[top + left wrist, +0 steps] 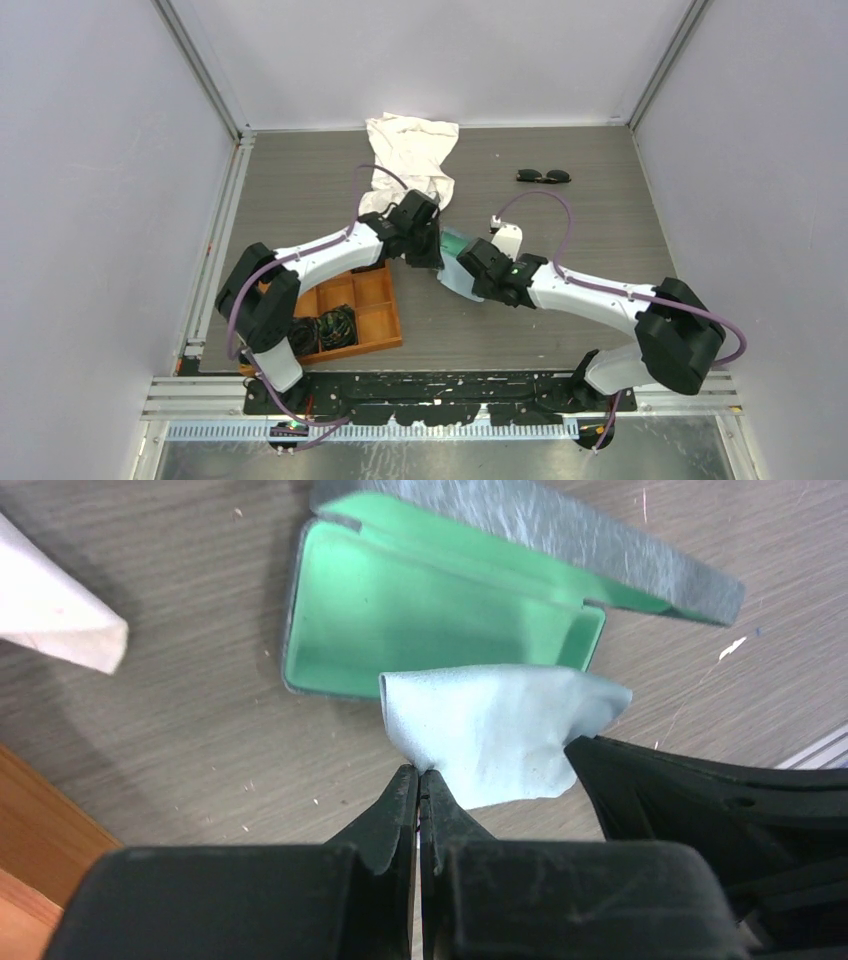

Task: Organize the sunglasses
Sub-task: Place the glasses cleaning cloth in the sunglasses case.

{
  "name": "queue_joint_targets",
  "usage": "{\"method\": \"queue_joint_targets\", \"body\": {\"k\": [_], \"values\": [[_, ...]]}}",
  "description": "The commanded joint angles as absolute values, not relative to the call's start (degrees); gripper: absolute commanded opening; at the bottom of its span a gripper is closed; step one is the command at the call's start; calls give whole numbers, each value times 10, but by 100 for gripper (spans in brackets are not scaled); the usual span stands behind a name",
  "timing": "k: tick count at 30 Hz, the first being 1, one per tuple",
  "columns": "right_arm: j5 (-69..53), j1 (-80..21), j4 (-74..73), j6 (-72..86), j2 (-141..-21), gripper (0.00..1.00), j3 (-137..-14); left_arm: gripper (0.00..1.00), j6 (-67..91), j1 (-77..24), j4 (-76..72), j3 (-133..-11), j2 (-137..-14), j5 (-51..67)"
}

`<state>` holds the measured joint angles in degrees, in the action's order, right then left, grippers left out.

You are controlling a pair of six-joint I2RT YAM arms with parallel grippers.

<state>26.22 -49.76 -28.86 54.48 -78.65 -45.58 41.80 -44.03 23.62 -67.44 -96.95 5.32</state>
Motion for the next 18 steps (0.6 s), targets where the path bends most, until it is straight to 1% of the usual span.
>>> {"method": "queue_joint_targets", "body": {"k": [1, 7, 11, 18], "values": [[307, -491, -275, 528, -816, 1, -497, 0, 392, -412, 240, -709, -998, 90], [308, -471, -275, 516, -855, 1, -521, 0, 370, -394, 244, -742, -1035, 104], [312, -463, -283, 508, -875, 0, -536, 0, 349, -393, 276, -780, -1065, 86], [305, -449, -277, 496, -908, 0, -546, 0, 335, -393, 281, -810, -1100, 75]]}}
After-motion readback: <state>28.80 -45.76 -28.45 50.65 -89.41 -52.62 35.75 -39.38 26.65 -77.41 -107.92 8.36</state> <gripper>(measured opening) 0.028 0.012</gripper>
